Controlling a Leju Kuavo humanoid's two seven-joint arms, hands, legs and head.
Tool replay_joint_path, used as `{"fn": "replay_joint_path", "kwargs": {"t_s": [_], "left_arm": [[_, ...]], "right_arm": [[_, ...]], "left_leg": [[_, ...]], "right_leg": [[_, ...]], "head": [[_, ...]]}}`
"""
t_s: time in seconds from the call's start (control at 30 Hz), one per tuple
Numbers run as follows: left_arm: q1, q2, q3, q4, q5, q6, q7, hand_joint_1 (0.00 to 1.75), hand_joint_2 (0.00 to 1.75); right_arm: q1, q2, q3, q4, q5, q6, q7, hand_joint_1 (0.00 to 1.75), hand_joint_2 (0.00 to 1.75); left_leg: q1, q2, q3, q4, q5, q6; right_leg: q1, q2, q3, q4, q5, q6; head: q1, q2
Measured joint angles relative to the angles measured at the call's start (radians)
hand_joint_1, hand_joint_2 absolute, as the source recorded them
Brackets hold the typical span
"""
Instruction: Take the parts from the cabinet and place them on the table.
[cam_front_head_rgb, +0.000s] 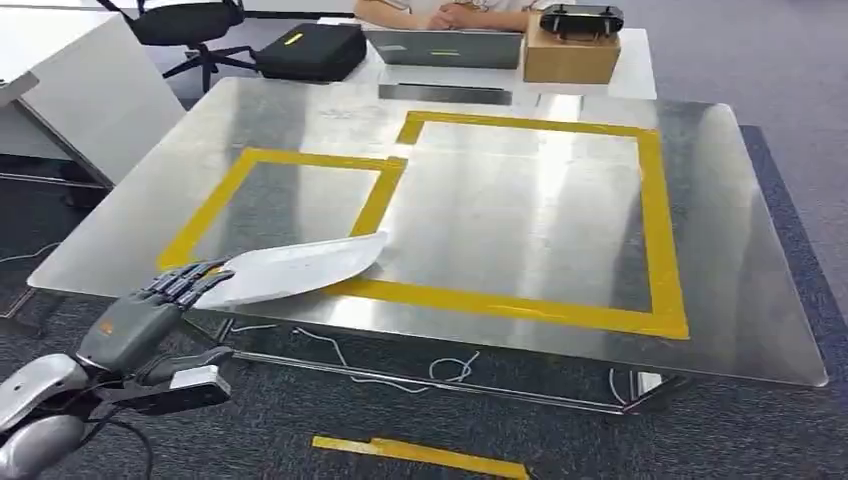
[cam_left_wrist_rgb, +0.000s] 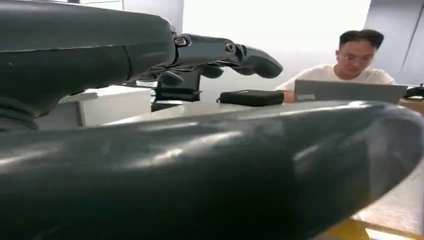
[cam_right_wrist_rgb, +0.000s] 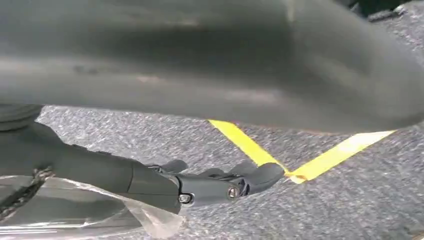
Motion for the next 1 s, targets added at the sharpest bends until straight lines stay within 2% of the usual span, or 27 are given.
{"fn": "replay_joint_path", "kwargs": {"t_s": [0.03, 0.1, 0.13, 0.17, 0.2, 0.27, 0.33, 0.37, 0.4, 0.43, 0.47, 0.5, 0.53, 0.57, 0.6, 0.63, 0.67, 0.7, 0.73, 0.8, 0.83, 0.87, 0.9, 0.93, 0.97, 1.0], "left_arm": [[0.004, 0.0, 0.001, 0.0, 0.0, 0.0, 0.001, 0.0, 0.0], [0.005, 0.0, 0.003, 0.0, 0.0, 0.0, 0.002, 0.0, 0.0], [0.005, 0.0, 0.006, 0.0, 0.0, 0.0, 0.004, 0.0, 0.0], [0.005, 0.0, 0.01, 0.0, 0.0, 0.0, 0.005, 0.0, 0.0], [0.004, 0.001, 0.011, 0.0, -0.001, 0.0, 0.006, 0.0, 0.0], [0.006, 0.001, 0.012, 0.0, -0.003, 0.0, 0.008, 0.0, 0.0], [0.008, 0.001, 0.013, 0.0, -0.003, 0.0, 0.009, 0.0, 0.0], [0.007, 0.0, 0.013, 0.0, -0.003, 0.0, 0.01, 0.0, 0.0], [0.008, 0.0, 0.013, 0.0, -0.003, 0.0, 0.012, 0.0, 0.0], [0.01, 0.0, 0.013, 0.0, -0.004, -0.001, 0.014, 0.0, 0.0], [0.013, 0.0, 0.013, 0.0, -0.005, -0.001, 0.015, 0.0, 0.0], [0.017, -0.001, 0.013, 0.0, -0.005, -0.001, 0.015, 0.0, 0.0], [0.021, -0.002, 0.013, 0.001, -0.005, -0.001, 0.017, 0.0, 0.0], [0.026, -0.002, 0.013, 0.001, -0.005, -0.001, 0.018, 0.0, 0.0], [0.033, -0.002, 0.015, 0.002, -0.005, -0.001, 0.02, 0.0, 0.0], [0.042, -0.002, 0.018, 0.002, -0.004, 0.0, 0.024, 0.0, 0.0], [0.052, -0.002, 0.021, 0.002, -0.003, 0.0, 0.026, 0.0, 0.0], [0.067, -0.002, 0.027, 0.002, 0.0, 0.001, 0.03, 0.0, 0.0], [0.08, -0.002, 0.036, 0.002, 0.004, 0.004, 0.033, 0.0, 0.0], [0.112, -0.002, 0.043, 0.002, 0.007, 0.008, 0.036, 0.0, 0.0], [0.127, -0.002, 0.045, 0.002, 0.009, 0.008, 0.038, 0.0, 0.0], [0.146, -0.002, 0.047, 0.002, 0.009, 0.009, 0.045, 0.0, 0.0], [0.164, -0.002, 0.05, 0.002, 0.009, 0.009, 0.053, 0.0, 0.0], [0.181, -0.002, 0.055, 0.004, 0.016, 0.009, 0.065, 0.0, 0.0], [0.197, -0.003, 0.058, 0.007, 0.029, 0.008, 0.082, 0.0, 0.0], [0.216, -0.004, 0.059, 0.012, 0.039, 0.005, 0.097, 0.0, 0.0]], "right_arm": [[0.0, 0.0, 0.0, 0.0, 0.001, 0.0, 0.002, 0.0, 0.0], [0.0, 0.0, -0.001, -0.002, 0.002, 0.0, 0.006, 0.0, 0.0], [0.001, 0.0, -0.001, -0.006, 0.003, 0.0, 0.008, 0.0, 0.0], [0.001, 0.0, -0.002, -0.007, 0.005, 0.0, 0.01, 0.0, 0.0], [0.001, 0.0, -0.002, -0.011, 0.006, 0.0, 0.011, 0.0, 0.0], [0.001, -0.002, -0.004, -0.014, 0.01, 0.0, 0.013, 0.0, 0.0], [0.003, -0.002, -0.007, -0.014, 0.01, 0.0, 0.014, 0.0, 0.0], [0.003, -0.005, -0.008, -0.014, 0.01, 0.0, 0.015, 0.0, 0.0], [0.003, -0.005, -0.008, -0.014, 0.01, 0.0, 0.015, 0.0, 0.0], [0.004, -0.005, -0.008, -0.015, 0.01, 0.002, 0.016, 0.0, 0.0], [0.004, -0.006, -0.01, -0.015, 0.01, 0.001, 0.018, 0.0, 0.0], [0.004, -0.007, -0.01, -0.015, 0.01, 0.001, 0.019, 0.0, 0.0], [0.005, -0.008, -0.011, -0.015, 0.01, 0.001, 0.019, 0.0, 0.0], [0.006, -0.008, -0.012, -0.015, 0.01, 0.0, 0.02, 0.0, 0.0], [0.008, -0.008, -0.015, -0.015, 0.01, -0.001, 0.02, 0.0, 0.0], [0.011, -0.008, -0.018, -0.017, 0.01, -0.003, 0.021, 0.0, 0.0], [0.013, -0.009, -0.019, -0.019, 0.009, -0.005, 0.022, 0.0, 0.0], [0.016, -0.011, -0.022, -0.022, 0.008, -0.008, 0.023, 0.0, 0.0], [0.021, -0.013, -0.023, -0.024, 0.007, -0.011, 0.024, 0.0, 0.0], [0.028, -0.015, -0.024, -0.03, 0.003, -0.018, 0.026, 0.0, 0.0], [0.033, -0.016, -0.024, -0.031, -0.001, -0.023, 0.031, 0.0, 0.0], [0.039, -0.016, -0.024, -0.034, -0.005, -0.025, 0.032, 0.0, 0.0], [0.043, -0.017, -0.024, -0.039, -0.008, -0.03, 0.035, 0.0, 0.0], [0.049, -0.02, -0.024, -0.042, -0.01, -0.036, 0.037, 0.0, 0.0], [0.055, -0.021, -0.025, -0.048, -0.015, -0.044, 0.04, 0.0, 0.0], [0.06, -0.022, -0.025, -0.051, -0.019, -0.05, 0.043, 0.0, 0.0]], "left_leg": [[0.001, 0.0, 0.005, 0.02, 0.002, 0.0], [0.001, 0.0, 0.066, -0.059, 0.052, 0.006], [0.0, 0.0, 0.134, -0.169, 0.095, 0.014], [-0.002, 0.0, 0.189, -0.257, 0.118, 0.023], [-0.007, 0.0, 0.217, -0.305, 0.102, 0.029], [-0.012, -0.001, 0.209, -0.313, 0.11, 0.03], [-0.012, 0.0, 0.199, -0.319, 0.127, 0.041], [-0.005, 0.007, 0.194, -0.324, 0.138, 0.047], [-0.006, 0.007, 0.183, -0.324, 0.146, 0.056], [-0.006, 0.007, 0.171, -0.323, 0.154, 0.061], [-0.007, 0.008, 0.159, -0.322, 0.163, 0.062], [-0.009, 0.008, 0.143, -0.321, 0.173, 0.062], [-0.009, 0.008, 0.129, -0.319, 0.183, 0.061], [-0.009, 0.008, 0.115, -0.317, 0.191, 0.06], [-0.009, 0.008, 0.102, -0.313, 0.199, 0.058], [-0.009, 0.008, 0.09, -0.308, 0.204, 0.055], [-0.009, 0.007, 0.081, -0.302, 0.208, 0.052], [-0.013, 0.007, 0.072, -0.293, 0.211, 0.046], [-0.015, 0.008, 0.067, -0.286, 0.215, 0.043], [-0.015, 0.008, 0.057, -0.284, 0.233, 0.031], [-0.015, 0.008, 0.055, -0.285, 0.24, 0.025], [-0.011, 0.007, 0.049, -0.279, 0.226, 0.019], [-0.01, 0.006, 0.042, -0.258, 0.182, 0.011], [-0.008, 0.006, 0.028, -0.202, 0.119, 0.005], [-0.006, 0.006, 0.011, -0.126, 0.06, 0.0], [-0.003, 0.006, -0.002, -0.051, 0.018, -0.003]], "right_leg": [[0.002, -0.001, -0.009, 0.001, 0.005, 0.0], [0.005, -0.001, -0.023, 0.005, 0.014, 0.001], [0.007, -0.001, -0.028, 0.006, 0.018, 0.002], [0.007, -0.001, -0.029, 0.007, 0.022, 0.004], [0.011, -0.001, -0.035, 0.008, 0.027, 0.01], [0.008, -0.001, -0.04, 0.008, 0.041, 0.023], [0.008, -0.001, -0.043, 0.002, 0.054, 0.038], [0.005, 0.001, -0.05, 0.012, 0.032, 0.041], [0.005, 0.0, -0.073, 0.044, -0.017, 0.046], [0.004, 0.001, -0.092, 0.107, -0.074, 0.047], [0.004, 0.001, -0.114, 0.185, -0.124, 0.05], [0.005, 0.001, -0.135, 0.265, -0.159, 0.053], [0.005, 0.001, -0.139, 0.307, -0.16, 0.054], [0.005, 0.001, -0.124, 0.306, -0.132, 0.054], [0.005, 0.001, -0.09, 0.268, -0.089, 0.053], [0.004, 0.001, -0.038, 0.198, -0.049, 0.051], [0.004, 0.001, 0.022, 0.111, -0.031, 0.048], [0.006, 0.003, 0.086, 0.022, -0.053, 0.046], [0.007, 0.006, 0.114, -0.022, -0.065, 0.044], [0.008, 0.007, 0.104, -0.025, -0.069, 0.041], [0.009, 0.007, 0.097, -0.024, -0.063, 0.032], [0.002, 0.001, 0.086, -0.029, -0.053, 0.018], [0.003, 0.0, 0.079, -0.028, -0.046, 0.006], [0.004, -0.002, 0.064, -0.028, -0.037, -0.003], [0.005, -0.003, 0.061, -0.028, -0.027, -0.004], [0.007, -0.004, 0.048, -0.027, -0.018, -0.005]], "head": [[0.0, 0.0], [0.0, 0.0], [0.0, 0.0], [0.0, 0.0], [0.001, 0.0], [0.001, 0.0], [0.001, 0.0], [0.001, 0.0], [0.005, 0.0], [0.006, 0.0], [0.006, 0.0], [0.006, 0.0], [0.006, 0.0], [0.006, 0.0], [0.006, 0.0], [0.006, 0.0], [0.006, 0.0], [0.007, 0.0], [0.006, 0.0], [0.007, 0.0], [0.006, 0.0], [0.01, 0.0], [0.007, 0.0], [0.006, 0.0], [0.006, 0.0], [0.006, 0.0]]}}
